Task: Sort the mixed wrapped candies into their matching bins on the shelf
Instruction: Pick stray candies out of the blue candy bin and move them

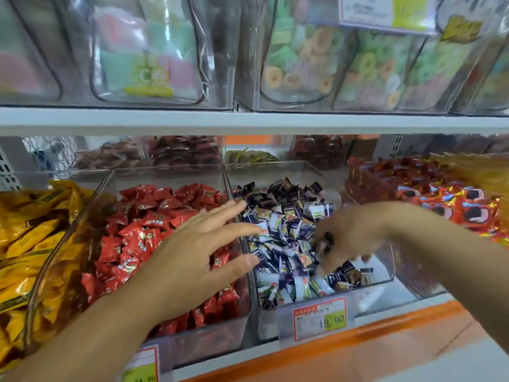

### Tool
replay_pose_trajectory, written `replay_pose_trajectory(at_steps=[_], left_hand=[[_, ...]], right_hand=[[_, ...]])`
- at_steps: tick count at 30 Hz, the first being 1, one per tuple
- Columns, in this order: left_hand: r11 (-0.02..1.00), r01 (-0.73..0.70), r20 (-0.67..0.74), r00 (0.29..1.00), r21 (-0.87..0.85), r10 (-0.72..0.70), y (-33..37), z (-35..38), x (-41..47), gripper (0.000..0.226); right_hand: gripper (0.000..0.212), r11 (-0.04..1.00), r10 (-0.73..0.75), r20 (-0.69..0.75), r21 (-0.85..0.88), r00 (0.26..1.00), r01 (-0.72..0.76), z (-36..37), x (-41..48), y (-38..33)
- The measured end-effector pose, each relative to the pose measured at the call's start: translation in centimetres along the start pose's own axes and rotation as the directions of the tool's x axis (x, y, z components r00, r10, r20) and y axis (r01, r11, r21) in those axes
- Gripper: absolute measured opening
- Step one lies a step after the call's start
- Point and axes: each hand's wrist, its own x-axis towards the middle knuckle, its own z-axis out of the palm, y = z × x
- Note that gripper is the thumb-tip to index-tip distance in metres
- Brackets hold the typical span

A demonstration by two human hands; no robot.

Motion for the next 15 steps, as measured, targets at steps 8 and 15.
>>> replay_pose_trajectory(at_steps=[8,15], left_hand=[[1.0,0.004,-0.013,1.0,-0.023,-0.005,0.1,0.2,-0.2,0.06],[0.999,0.0,-0.044,0.999,-0.041,-0.001,0.0,0.3,-0.1,0.059]], right_hand=[[0.096,0.965,0.073,0.04,-0.256,0.996,-0.061,4.7,2.6,-2.4],[0.098,0.92,0.115,-0.123,0.388,0.986,-0.059,5.7,3.5,-0.5]])
